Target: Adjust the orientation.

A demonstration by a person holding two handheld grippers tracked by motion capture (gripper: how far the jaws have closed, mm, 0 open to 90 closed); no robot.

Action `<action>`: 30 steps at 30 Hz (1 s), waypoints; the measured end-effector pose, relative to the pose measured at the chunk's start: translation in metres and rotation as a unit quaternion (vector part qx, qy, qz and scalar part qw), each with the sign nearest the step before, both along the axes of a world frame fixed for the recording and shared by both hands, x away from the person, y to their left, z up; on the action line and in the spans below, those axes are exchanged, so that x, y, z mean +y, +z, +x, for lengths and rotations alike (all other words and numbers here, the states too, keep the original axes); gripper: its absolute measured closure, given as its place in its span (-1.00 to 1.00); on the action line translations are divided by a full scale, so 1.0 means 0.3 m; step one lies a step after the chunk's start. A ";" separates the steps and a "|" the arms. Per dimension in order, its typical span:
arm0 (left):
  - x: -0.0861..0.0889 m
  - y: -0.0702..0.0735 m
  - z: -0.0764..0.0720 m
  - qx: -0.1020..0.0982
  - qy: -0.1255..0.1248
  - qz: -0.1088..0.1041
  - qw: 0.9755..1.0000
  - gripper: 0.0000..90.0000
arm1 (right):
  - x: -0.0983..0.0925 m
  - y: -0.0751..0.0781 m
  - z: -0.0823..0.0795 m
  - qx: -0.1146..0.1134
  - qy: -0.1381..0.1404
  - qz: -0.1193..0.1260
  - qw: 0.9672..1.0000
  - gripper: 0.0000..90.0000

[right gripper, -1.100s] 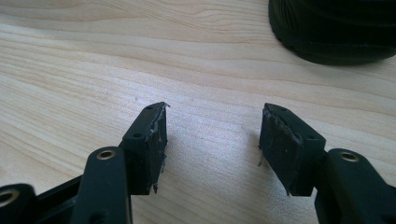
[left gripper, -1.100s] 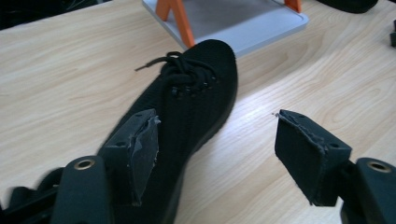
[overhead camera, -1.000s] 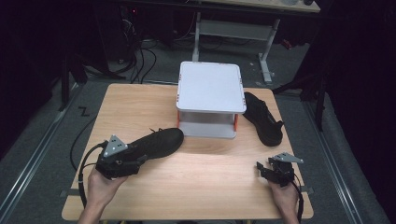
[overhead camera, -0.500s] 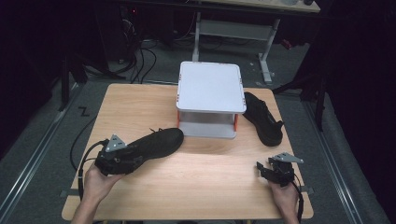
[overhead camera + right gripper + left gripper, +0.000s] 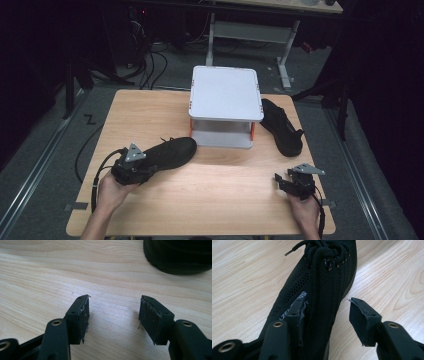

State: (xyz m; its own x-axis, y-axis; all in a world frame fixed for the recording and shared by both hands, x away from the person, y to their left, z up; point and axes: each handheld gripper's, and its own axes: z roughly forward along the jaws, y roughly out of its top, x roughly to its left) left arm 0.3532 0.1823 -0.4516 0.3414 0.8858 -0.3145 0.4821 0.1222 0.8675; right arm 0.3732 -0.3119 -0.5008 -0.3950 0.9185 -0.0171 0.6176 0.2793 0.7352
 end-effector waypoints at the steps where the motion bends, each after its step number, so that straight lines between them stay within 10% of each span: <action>1: -0.001 -0.002 0.005 0.000 0.001 -0.003 1.000 0.15 | 0.000 0.000 0.000 0.000 0.000 0.000 1.000 -0.08; 20: -0.010 -0.048 0.054 0.002 -0.027 -0.027 0.999 0.46 | 0.000 0.000 0.000 0.000 0.000 -0.001 1.000 -0.08; 30: -0.031 -0.037 0.047 0.002 -0.052 0.013 0.999 0.75 | 0.000 0.000 0.000 0.000 0.000 0.000 1.000 -0.08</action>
State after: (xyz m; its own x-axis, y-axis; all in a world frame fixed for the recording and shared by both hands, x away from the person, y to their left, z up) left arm 0.3673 0.1732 -0.4626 0.4311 0.8532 -0.2935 0.4941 0.0490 0.8680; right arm 0.3732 -0.3118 -0.5008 -0.3956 0.9183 -0.0174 0.6175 0.2800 0.7351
